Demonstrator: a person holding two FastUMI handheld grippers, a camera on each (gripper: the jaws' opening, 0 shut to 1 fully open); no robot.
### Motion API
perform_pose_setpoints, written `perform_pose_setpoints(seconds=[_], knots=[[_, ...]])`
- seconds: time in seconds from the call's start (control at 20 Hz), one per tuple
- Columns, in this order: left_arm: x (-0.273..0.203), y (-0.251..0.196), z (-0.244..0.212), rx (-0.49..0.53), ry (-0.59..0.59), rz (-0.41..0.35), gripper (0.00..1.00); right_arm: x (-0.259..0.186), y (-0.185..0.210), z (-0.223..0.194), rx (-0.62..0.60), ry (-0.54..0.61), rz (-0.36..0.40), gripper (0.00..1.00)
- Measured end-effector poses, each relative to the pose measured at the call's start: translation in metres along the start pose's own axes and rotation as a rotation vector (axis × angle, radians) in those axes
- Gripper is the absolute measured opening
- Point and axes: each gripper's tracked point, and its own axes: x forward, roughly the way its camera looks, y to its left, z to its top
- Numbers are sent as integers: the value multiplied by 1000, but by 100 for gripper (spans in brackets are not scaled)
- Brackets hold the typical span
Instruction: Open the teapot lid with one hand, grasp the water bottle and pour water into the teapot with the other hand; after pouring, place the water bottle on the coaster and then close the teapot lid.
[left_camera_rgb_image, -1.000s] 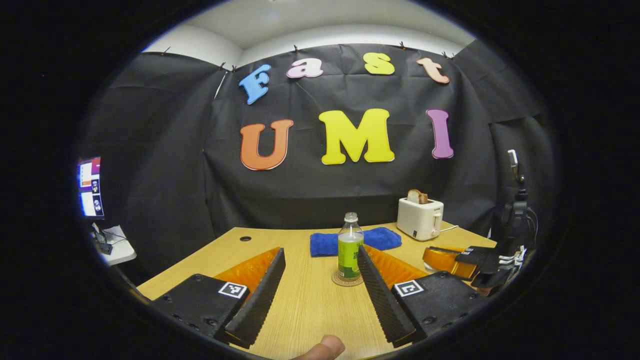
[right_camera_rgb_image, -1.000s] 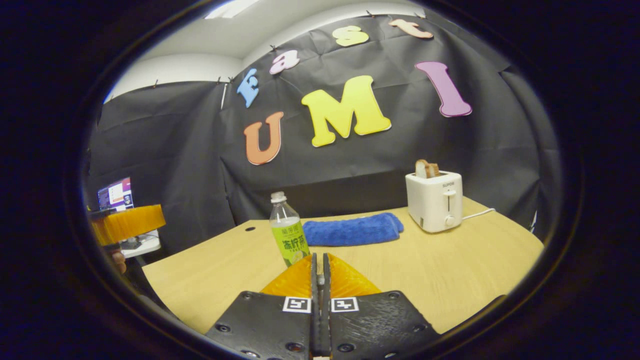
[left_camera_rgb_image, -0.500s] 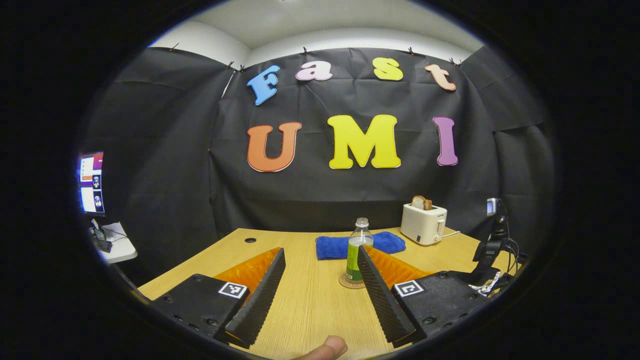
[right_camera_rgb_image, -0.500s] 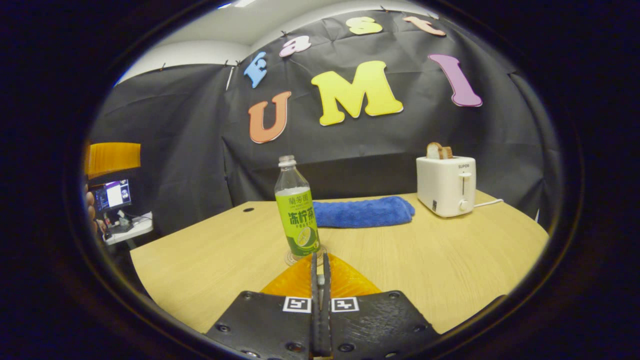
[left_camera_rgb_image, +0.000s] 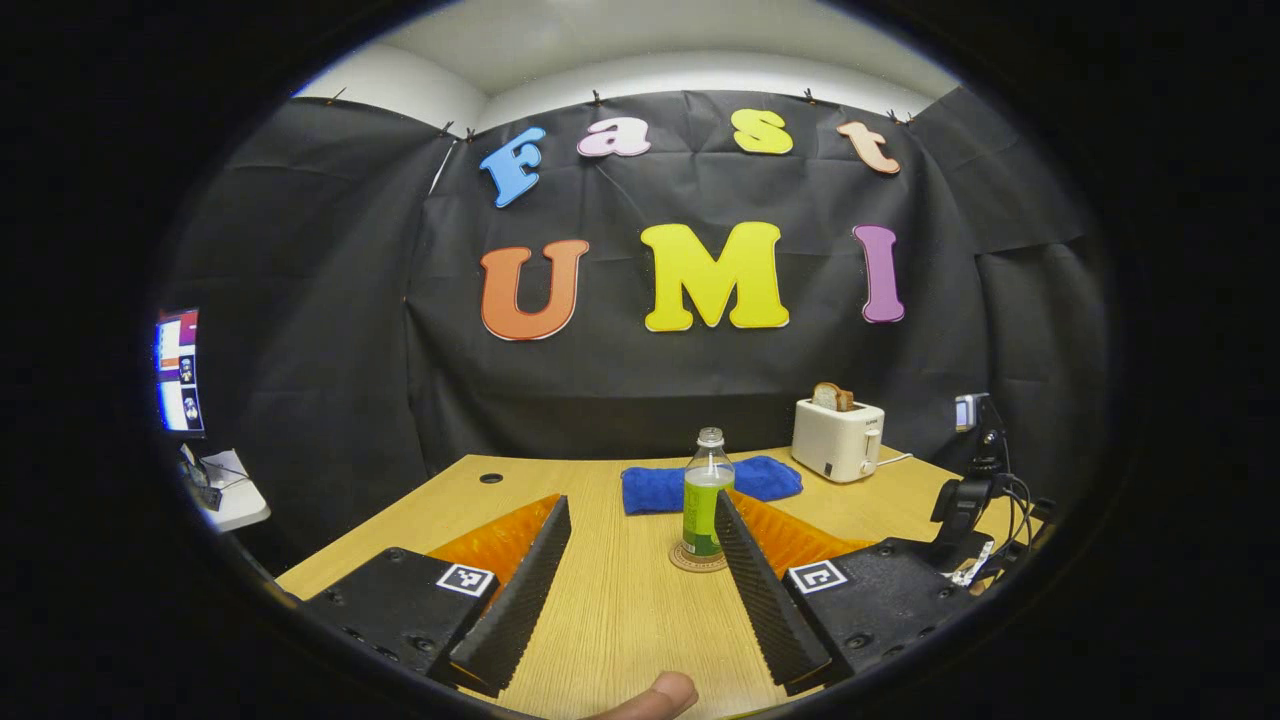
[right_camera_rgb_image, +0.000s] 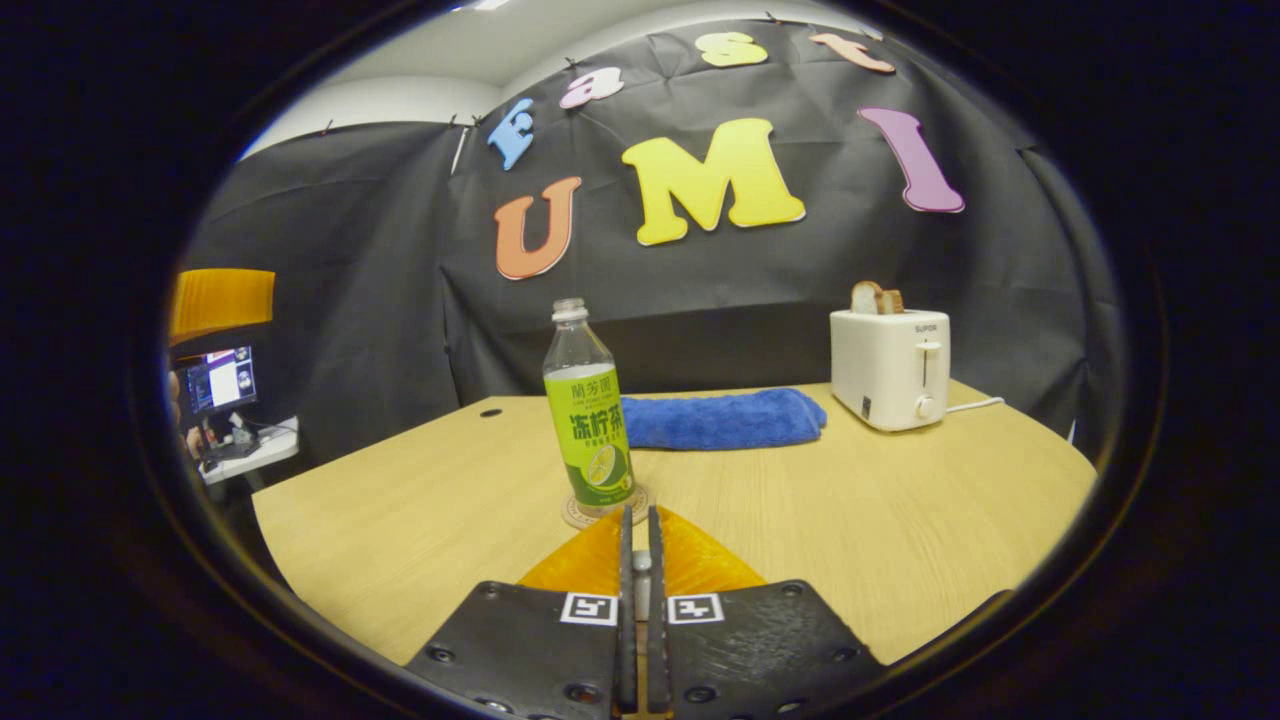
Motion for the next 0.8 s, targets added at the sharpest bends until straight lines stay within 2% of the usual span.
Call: perform_pose_setpoints(seconds=[0.05, 0.1, 0.25, 0.3, 0.35, 0.4, 0.45, 0.55, 0.8], knots=[[0, 0, 0, 1, -1, -2, 91, -2, 0, 2, -7, -3, -5, 8], [0, -1, 1, 0, 0, -2, 91, -3, -3, 3, -14, -7, -16, 7], [1, 1, -1, 4, 3, -1, 91, -8, 0, 9, -22, -15, -17, 24], [0, 1, -1, 5, 5, -1, 91, -11, 2, 9, -31, -22, -15, 24], [0, 0, -1, 5, 4, -2, 91, -13, 4, 12, -40, -26, -15, 33], [0, 0, 0, 6, 3, -4, 91, -15, 3, 12, -49, -29, -21, 35], [0, -1, 0, 6, 4, -6, 91, -16, 1, 14, -50, -31, -30, 31], [-2, -1, 0, 15, 2, -7, 91, -21, -1, 17, -47, -35, -37, 44], [-1, -3, 1, 22, -2, -4, 91, -34, -9, 27, -28, -52, -51, 55]])
